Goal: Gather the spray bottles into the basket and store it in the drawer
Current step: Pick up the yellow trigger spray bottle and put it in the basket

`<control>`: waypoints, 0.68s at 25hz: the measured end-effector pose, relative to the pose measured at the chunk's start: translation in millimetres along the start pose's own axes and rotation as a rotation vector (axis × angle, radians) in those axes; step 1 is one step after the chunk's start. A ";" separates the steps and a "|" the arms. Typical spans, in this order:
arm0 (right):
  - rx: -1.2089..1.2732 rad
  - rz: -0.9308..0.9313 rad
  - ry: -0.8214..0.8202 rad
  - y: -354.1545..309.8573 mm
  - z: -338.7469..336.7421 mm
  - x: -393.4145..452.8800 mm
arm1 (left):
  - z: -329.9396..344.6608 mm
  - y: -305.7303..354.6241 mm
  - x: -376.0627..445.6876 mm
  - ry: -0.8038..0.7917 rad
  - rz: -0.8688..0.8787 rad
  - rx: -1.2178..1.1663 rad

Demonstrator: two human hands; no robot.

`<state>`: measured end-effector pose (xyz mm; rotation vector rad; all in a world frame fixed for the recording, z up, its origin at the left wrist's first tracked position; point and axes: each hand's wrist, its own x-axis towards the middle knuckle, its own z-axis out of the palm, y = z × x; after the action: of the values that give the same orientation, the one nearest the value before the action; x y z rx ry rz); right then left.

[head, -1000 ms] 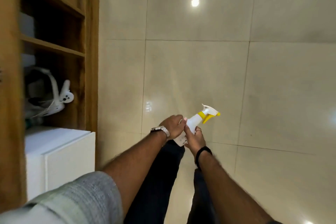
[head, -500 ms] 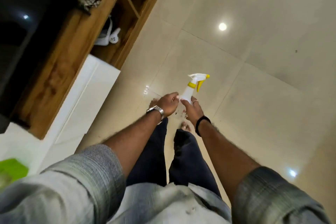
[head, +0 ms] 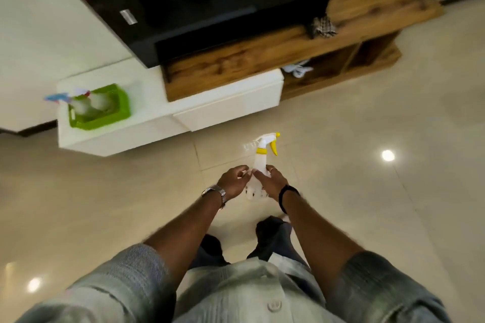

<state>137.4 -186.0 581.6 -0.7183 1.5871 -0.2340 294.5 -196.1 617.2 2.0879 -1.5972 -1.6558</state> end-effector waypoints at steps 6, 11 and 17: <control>-0.409 -0.116 -0.123 -73.7 162.7 -11.8 | -107.3 -147.7 -46.4 0.118 -0.018 -0.142; -0.520 -0.177 -0.235 -118.0 303.9 -19.8 | -194.3 -249.7 -95.6 0.261 -0.093 -0.268; -0.659 -0.272 -0.308 -180.2 418.8 -31.5 | -283.7 -316.6 -132.3 0.441 -0.102 -0.378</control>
<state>590.9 -200.3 636.6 -1.4114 1.2589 0.2128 728.3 -101.8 651.1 2.1537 -0.9778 -1.2688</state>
